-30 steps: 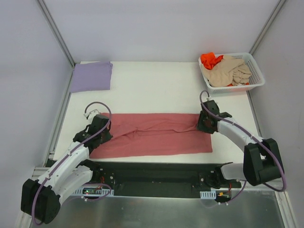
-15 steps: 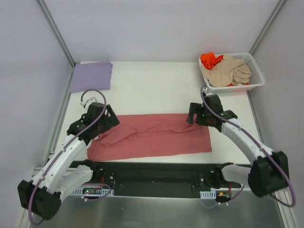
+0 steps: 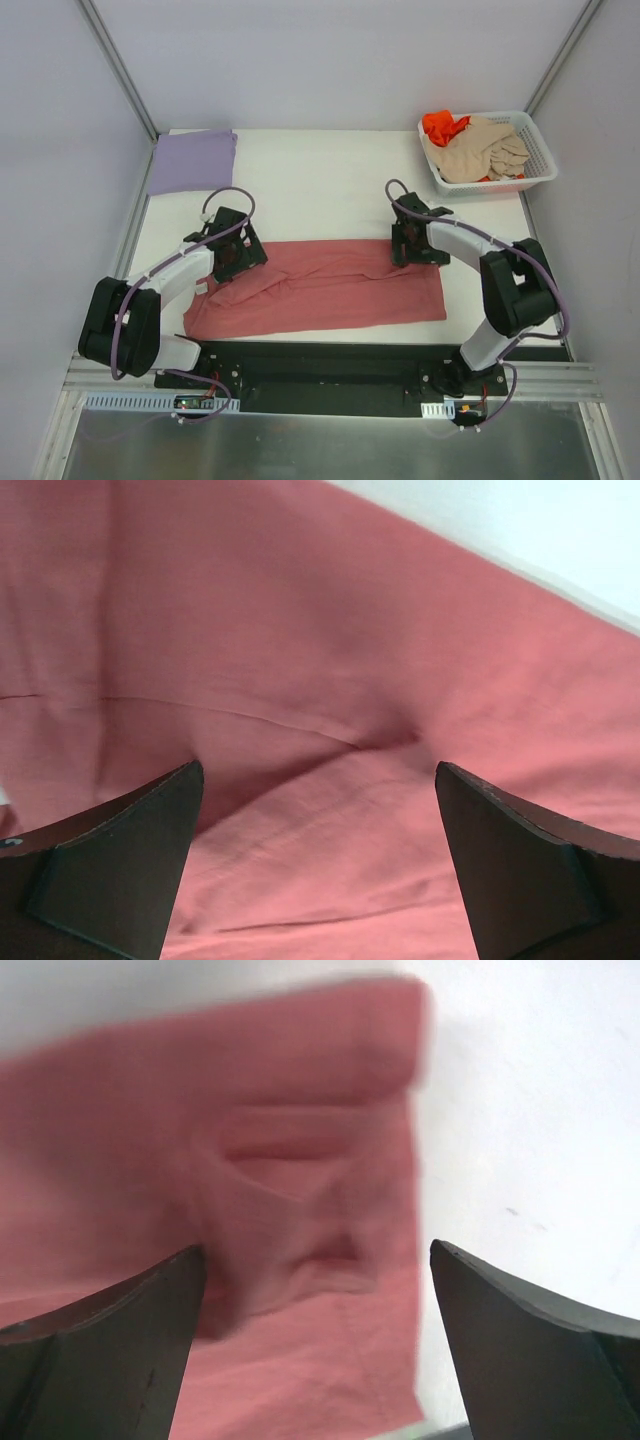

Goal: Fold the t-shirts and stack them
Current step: Fold the other side of the tshirt into a rectangle

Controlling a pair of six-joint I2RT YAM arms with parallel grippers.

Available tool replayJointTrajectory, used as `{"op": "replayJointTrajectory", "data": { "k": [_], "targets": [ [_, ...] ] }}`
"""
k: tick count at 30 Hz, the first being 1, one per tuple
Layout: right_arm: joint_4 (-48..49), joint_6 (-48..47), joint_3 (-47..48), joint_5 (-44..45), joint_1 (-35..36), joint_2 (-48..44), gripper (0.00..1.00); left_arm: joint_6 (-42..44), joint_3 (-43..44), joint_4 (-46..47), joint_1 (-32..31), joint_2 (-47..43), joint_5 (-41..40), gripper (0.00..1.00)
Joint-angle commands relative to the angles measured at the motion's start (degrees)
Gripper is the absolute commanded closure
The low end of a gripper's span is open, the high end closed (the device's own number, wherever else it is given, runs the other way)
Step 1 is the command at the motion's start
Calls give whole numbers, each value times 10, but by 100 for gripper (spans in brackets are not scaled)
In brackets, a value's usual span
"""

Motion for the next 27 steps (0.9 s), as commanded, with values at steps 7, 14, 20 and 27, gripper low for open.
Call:
{"op": "replayJointTrajectory", "data": {
  "k": [7, 14, 20, 27],
  "targets": [
    [-107, 78, -128, 99, -162, -233, 4, 15, -49, 27, 52, 0, 3, 1],
    [-23, 38, -172, -62, -189, -372, 4, 40, -30, 27, 53, -16, 54, 1],
    [191, 34, -230, -371, -152, -358, 4, 55, -24, 30, 52, -36, 108, 1],
    [198, 23, -178, -361, -75, -178, 4, 77, -30, 33, 31, -14, 187, 1]
  ]
}}
